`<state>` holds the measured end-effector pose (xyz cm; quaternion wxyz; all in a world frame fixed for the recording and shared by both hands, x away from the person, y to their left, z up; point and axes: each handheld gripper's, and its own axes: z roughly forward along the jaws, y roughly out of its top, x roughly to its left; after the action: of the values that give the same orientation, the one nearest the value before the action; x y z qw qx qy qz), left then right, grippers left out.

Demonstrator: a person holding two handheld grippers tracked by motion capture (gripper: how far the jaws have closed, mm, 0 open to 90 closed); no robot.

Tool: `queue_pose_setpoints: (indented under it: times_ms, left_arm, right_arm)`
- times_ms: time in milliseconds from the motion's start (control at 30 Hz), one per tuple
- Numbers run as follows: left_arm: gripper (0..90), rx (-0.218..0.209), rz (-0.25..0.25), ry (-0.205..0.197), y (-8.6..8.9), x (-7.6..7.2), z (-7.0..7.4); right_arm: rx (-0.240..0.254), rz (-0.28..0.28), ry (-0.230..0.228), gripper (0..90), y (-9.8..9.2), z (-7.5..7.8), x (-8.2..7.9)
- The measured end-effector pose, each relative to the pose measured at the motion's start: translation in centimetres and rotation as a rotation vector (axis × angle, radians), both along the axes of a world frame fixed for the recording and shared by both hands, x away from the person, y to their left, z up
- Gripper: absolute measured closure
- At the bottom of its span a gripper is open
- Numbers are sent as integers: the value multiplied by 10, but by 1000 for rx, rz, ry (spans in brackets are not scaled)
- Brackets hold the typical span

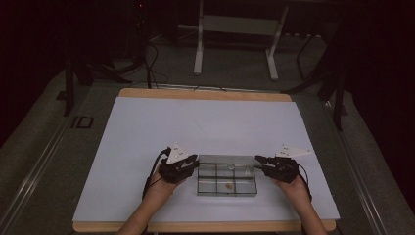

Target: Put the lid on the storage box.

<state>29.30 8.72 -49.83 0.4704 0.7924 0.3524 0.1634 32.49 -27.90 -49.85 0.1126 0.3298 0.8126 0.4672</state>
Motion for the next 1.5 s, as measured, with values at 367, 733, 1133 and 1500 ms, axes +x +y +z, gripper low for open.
queue_pose_setpoints:
  times_ms: [367,733,1133,1500]
  left_arm:
    - [670,-8,1,14,5,-2,-4]
    - [630,-28,-25,28,15,-6,-9]
    - [629,-35,-10,36,18,-7,-12]
    - [547,-35,-5,62,19,-7,-17]
  right_arm:
    - [22,-18,23,560,-7,-5,-1]
    - [25,-35,33,507,-13,-9,-4]
    - [43,-65,37,497,-23,-11,-5]
    - [7,-73,37,376,-29,-17,-6]
